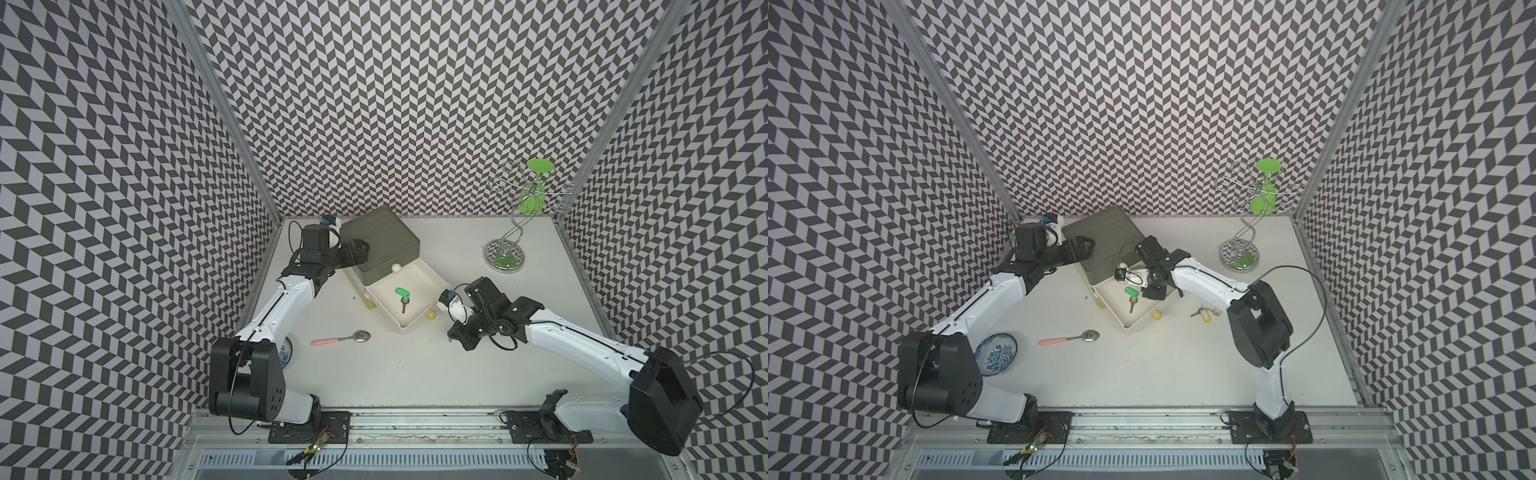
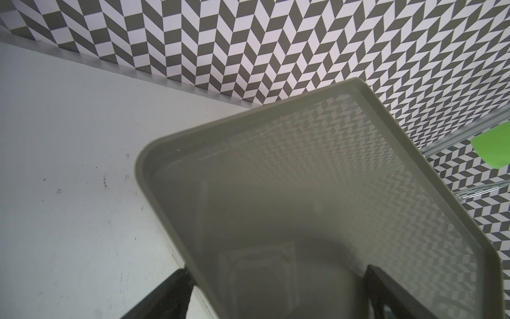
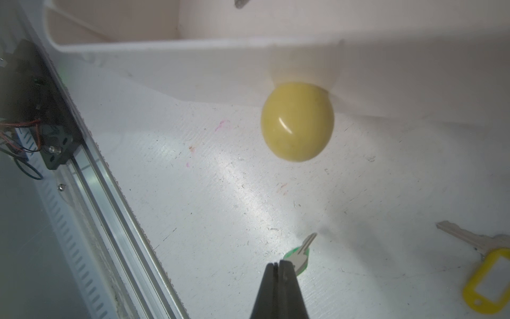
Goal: Take the keys out of the drawer
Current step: Place the key at the center of the board.
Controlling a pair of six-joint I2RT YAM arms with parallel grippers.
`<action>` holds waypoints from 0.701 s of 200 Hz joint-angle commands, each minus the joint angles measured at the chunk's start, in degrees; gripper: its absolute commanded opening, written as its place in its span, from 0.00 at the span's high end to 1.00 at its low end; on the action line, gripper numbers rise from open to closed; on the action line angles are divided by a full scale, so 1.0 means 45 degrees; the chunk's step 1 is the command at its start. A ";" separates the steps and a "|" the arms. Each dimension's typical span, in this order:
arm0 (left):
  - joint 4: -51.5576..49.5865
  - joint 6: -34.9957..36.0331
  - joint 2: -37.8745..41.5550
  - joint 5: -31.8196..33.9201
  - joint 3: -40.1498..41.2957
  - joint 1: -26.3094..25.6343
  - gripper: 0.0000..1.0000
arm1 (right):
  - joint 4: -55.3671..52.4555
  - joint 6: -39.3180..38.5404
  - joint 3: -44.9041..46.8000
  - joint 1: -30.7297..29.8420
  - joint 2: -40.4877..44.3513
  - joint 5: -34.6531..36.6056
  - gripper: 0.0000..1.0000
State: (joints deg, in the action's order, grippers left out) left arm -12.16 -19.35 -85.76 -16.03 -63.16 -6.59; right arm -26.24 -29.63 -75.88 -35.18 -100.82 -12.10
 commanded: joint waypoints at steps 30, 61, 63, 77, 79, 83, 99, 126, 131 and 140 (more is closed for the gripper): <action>-0.2921 0.1186 -0.1203 -0.0646 0.1013 -0.0528 0.01 | -0.0016 -0.1190 -0.0756 -0.0414 -0.0774 0.0966 0.45; -0.2942 0.1181 -0.1236 -0.0680 0.0968 -0.0538 0.01 | -0.0192 -0.1973 -0.0629 -0.0541 -0.0821 0.1562 0.48; -0.2951 0.1187 -0.1251 -0.0691 0.0983 -0.0530 0.01 | -0.0211 -0.2015 -0.0636 -0.0542 -0.0825 0.1611 0.48; -0.2961 0.1151 -0.1246 -0.0754 0.0949 -0.0528 0.01 | -0.0446 -0.2464 -0.0700 -0.0627 -0.0915 0.2091 0.49; -0.2961 0.1150 -0.1253 -0.0754 0.0934 -0.0528 0.01 | -0.0489 -0.2543 -0.0708 -0.0636 -0.0907 0.2139 0.49; -0.2979 0.1134 -0.1251 -0.0772 0.0929 -0.0528 0.01 | -0.0520 -0.2645 -0.0700 -0.0654 -0.0911 0.2213 0.49; -0.2961 0.1100 -0.1289 -0.0892 0.0955 -0.0533 0.01 | -0.0600 -0.2795 -0.0789 -0.0703 -0.0926 0.2337 0.49; -0.2961 0.1094 -0.1332 -0.0921 0.0974 -0.0528 0.01 | -0.0955 -0.3231 -0.1091 -0.0814 -0.1047 0.2408 0.49; -0.2961 0.1087 -0.1348 -0.0927 0.0968 -0.0538 0.01 | -0.1026 -0.3204 -0.1198 -0.0834 -0.1042 0.2371 0.49; -0.2961 0.1078 -0.1354 -0.0954 0.0963 -0.0528 0.01 | -0.1119 -0.2940 -0.1412 -0.0835 -0.1016 0.2166 0.49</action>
State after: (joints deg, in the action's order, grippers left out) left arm -12.14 -19.33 -86.26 -16.21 -63.13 -6.59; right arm -28.77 -42.02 -79.72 -38.50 -104.40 -2.96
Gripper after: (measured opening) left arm 0.994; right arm 0.511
